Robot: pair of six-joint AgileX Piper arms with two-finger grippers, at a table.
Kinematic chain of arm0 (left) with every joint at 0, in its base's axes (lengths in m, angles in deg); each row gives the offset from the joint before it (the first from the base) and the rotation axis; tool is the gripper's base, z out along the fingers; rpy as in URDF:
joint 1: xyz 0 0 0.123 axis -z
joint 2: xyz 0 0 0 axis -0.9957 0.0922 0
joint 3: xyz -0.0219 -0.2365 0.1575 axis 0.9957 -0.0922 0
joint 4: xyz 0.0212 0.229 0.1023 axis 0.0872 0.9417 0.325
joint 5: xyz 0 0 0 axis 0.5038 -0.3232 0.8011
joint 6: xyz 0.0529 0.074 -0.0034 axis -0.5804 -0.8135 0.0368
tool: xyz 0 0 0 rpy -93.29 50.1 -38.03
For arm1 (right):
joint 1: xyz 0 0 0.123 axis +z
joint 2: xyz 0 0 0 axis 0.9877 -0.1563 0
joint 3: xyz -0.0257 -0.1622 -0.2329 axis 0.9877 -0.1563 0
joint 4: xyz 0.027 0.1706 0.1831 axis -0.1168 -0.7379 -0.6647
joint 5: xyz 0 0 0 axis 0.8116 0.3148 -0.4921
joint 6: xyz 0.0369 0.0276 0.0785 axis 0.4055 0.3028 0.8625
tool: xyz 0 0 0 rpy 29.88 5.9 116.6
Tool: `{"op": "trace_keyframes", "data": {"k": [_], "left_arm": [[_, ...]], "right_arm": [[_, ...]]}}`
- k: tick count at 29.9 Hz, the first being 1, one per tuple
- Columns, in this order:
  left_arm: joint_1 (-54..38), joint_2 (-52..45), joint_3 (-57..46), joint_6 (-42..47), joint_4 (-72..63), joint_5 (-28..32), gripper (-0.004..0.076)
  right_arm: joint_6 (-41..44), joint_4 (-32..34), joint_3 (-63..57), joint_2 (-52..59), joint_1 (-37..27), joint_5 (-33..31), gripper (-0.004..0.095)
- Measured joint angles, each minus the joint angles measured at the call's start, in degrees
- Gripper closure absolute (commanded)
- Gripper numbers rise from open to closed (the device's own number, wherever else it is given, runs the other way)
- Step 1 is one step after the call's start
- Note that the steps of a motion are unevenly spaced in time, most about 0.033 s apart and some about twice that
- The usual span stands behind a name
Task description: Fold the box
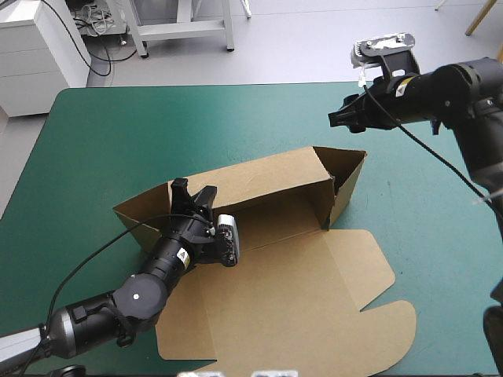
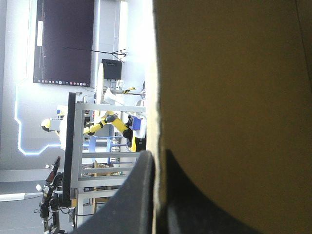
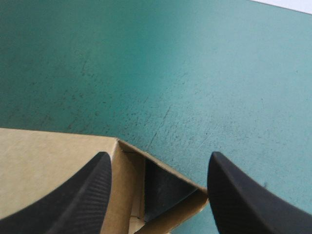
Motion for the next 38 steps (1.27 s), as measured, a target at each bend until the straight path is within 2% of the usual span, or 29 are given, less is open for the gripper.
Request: {"op": "trace_keyframes", "data": {"k": [8, 16, 25, 38], "left_arm": [[0.00, 0.00, 0.00, 1.52, 0.11, 0.00, 0.0731], [0.00, 0.00, 0.00, 1.76, 0.18, 0.00, 0.0731], [0.00, 0.05, 0.00, 1.76, 0.18, 0.00, 0.0731], [0.00, 0.05, 0.00, 1.76, 0.18, -0.21, 0.0731]], "right_arm": [[-5.62, -1.28, 6.75, -13.78, -1.87, 0.14, 0.0379], [-7.53, -1.32, 9.61, -21.80, -1.92, 0.59, 0.0379], [-8.00, -1.38, 9.20, -22.79, -1.92, 0.64, 0.0379], [-8.62, -1.49, -2.12, -16.93, -1.92, 1.88, 0.0379]]}}
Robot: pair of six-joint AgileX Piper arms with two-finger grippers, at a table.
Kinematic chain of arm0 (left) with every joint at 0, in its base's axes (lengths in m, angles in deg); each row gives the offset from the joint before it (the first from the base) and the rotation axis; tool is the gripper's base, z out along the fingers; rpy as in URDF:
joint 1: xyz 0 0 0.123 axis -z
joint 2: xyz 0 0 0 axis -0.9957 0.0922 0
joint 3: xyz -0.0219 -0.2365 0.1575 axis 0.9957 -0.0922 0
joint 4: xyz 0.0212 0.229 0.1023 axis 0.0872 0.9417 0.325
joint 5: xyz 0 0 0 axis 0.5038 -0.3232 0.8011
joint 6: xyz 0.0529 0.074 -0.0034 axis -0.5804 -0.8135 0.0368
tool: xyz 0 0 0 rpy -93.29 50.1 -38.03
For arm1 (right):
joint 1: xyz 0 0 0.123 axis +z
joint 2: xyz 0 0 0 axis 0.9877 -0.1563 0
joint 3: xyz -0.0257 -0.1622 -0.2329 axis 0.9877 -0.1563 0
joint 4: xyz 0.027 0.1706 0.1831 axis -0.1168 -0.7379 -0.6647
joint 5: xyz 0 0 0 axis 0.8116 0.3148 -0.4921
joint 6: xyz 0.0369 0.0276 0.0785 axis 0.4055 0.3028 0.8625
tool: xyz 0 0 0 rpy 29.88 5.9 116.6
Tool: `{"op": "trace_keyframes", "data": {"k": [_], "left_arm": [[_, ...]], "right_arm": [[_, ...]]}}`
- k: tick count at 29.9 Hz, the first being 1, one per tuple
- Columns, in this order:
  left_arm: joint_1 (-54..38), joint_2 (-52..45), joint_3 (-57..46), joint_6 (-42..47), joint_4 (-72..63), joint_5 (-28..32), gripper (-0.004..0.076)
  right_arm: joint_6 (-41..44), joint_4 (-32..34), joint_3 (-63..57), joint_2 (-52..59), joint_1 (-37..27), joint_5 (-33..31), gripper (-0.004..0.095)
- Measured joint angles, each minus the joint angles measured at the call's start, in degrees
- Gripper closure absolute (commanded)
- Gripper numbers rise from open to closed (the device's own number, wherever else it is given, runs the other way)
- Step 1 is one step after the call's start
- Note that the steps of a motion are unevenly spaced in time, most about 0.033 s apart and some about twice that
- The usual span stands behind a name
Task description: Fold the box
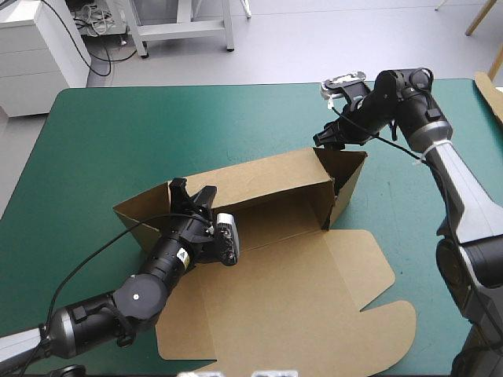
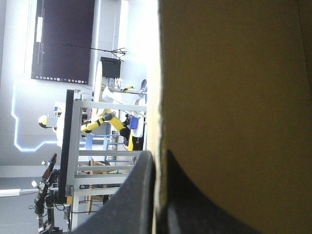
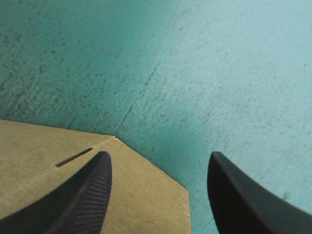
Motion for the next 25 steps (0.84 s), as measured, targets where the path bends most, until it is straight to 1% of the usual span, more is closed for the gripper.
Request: {"op": "trace_keyframes", "data": {"k": [8, 10, 13, 20, 25], "left_arm": [[0.00, 0.00, 0.00, 0.00, 0.00, -0.49, 0.0731], [0.00, 0.00, 0.00, 0.00, 0.00, -0.49, 0.0731], [0.00, 0.05, 0.00, 0.00, -0.07, -0.28, 0.0731], [0.00, 0.05, 0.00, -0.06, -0.11, -0.39, 0.0731], [0.00, 0.05, 0.00, -0.06, -0.18, -0.52, 0.0731]], "right_arm": [[-0.74, -0.39, -8.01, 5.44, -0.16, 2.27, 0.0379], [-1.18, -0.14, -9.28, 6.61, -0.16, 2.16, 0.0379], [-1.45, 0.04, -10.27, 7.78, -0.16, 0.14, 0.0379], [-0.16, 0.84, -11.47, 10.44, -0.16, -0.15, 0.0379], [-0.11, 1.04, -15.84, 12.56, -0.16, 0.84, 0.0379]]}}
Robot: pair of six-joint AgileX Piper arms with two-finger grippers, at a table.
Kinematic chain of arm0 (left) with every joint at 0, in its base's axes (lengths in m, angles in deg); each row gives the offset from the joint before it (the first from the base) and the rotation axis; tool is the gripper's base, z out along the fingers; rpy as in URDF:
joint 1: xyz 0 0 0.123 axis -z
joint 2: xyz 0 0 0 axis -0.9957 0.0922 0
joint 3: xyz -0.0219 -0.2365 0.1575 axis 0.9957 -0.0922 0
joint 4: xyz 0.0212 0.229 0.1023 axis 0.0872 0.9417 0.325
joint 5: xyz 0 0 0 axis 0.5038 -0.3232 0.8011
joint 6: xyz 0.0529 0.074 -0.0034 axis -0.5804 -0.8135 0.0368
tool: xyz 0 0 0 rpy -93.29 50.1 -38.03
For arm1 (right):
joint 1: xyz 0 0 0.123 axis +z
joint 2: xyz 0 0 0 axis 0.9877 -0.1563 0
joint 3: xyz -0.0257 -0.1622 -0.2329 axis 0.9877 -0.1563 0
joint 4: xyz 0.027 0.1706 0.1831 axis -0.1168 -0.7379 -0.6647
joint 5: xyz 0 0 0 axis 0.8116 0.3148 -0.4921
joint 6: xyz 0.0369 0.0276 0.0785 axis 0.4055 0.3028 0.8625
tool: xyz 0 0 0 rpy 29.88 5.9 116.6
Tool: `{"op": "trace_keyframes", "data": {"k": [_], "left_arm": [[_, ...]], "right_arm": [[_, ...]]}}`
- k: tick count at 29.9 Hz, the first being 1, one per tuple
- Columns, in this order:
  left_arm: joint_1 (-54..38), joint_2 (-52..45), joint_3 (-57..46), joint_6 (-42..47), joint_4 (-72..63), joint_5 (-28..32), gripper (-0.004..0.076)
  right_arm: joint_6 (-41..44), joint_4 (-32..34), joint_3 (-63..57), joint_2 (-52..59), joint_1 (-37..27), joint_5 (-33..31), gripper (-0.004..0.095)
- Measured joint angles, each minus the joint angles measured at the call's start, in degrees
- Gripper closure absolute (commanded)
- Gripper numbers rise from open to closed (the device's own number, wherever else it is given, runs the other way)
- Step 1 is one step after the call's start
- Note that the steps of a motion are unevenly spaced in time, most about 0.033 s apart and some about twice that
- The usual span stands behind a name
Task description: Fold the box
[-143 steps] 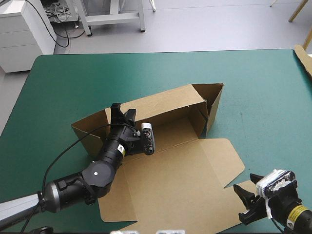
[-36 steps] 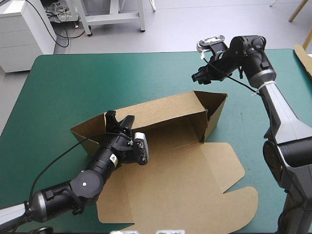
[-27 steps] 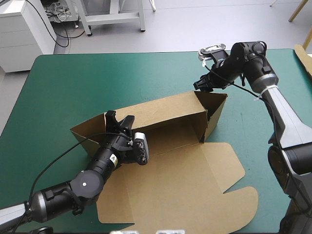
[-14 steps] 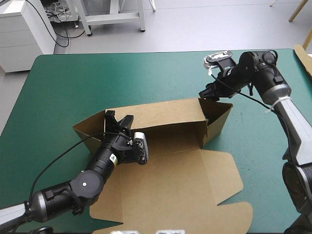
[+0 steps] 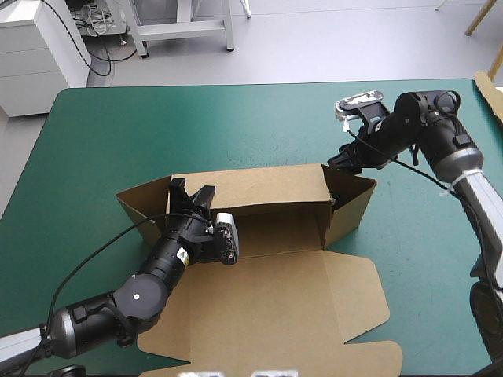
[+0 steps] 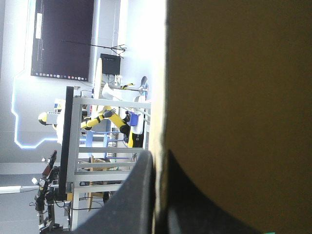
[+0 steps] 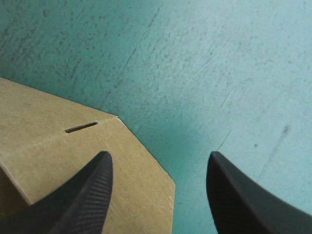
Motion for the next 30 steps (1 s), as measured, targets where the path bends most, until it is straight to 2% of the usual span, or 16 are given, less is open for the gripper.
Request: {"op": "trace_keyframes", "data": {"k": [18, 30], "left_arm": [[0.00, 0.00, 0.00, 0.00, 0.00, 0.11, 0.0731], [0.00, 0.00, 0.00, 0.00, 0.00, 0.28, 0.0731]], "right_arm": [[0.00, 0.23, -9.99, 9.51, 0.00, 0.15, 0.0381], [0.34, 2.30, -10.72, 15.67, 0.00, -0.99, 0.0381]]}}
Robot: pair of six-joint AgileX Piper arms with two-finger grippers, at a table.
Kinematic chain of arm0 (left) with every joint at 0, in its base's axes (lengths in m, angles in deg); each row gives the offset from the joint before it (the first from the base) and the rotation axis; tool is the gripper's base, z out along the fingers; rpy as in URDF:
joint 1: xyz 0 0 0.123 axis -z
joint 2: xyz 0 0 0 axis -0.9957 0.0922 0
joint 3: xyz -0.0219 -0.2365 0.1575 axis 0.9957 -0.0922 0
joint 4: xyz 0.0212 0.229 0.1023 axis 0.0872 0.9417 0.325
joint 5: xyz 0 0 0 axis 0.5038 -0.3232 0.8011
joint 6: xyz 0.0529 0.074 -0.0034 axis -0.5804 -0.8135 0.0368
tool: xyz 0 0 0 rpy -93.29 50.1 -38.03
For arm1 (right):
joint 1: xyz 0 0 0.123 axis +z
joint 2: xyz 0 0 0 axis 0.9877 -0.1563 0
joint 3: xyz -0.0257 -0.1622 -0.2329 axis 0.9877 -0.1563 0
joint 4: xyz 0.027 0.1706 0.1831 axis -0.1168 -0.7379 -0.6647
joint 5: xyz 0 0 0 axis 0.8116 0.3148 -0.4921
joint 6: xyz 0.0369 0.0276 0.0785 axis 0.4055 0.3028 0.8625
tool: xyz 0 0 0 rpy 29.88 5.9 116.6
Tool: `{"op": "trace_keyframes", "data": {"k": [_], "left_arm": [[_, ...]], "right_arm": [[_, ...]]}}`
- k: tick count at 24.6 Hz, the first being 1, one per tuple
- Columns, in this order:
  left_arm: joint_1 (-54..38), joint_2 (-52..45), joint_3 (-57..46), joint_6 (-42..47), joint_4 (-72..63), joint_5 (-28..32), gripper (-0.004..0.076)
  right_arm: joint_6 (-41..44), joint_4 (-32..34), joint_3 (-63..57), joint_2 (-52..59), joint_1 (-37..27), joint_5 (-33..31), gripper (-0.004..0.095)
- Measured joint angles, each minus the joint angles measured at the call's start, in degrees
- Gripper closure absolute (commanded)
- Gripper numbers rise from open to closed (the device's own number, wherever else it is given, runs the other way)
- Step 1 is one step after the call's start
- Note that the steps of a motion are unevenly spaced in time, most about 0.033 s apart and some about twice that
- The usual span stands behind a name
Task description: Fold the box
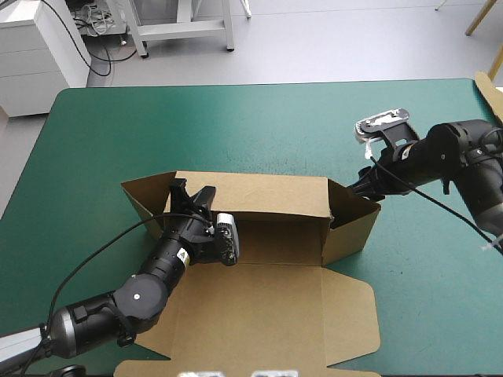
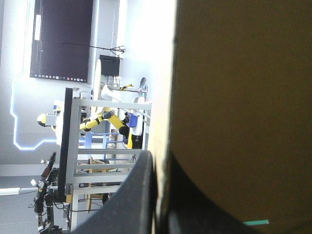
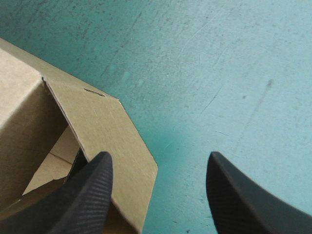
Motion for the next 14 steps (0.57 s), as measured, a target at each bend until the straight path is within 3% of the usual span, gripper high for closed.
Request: {"op": "trace_keyframes", "data": {"k": [7, 14], "left_arm": [[0.00, 0.00, 0.00, 0.00, 0.00, 0.00, 0.0731], [0.00, 0.00, 0.00, 0.00, 0.00, 0.00, 0.0731]], "right_arm": [[2.10, 2.48, 3.09, 0.87, 0.00, -0.84, 0.0381], [2.47, 3.78, 14.04, 0.88, 0.00, -0.61, 0.0381]]}}
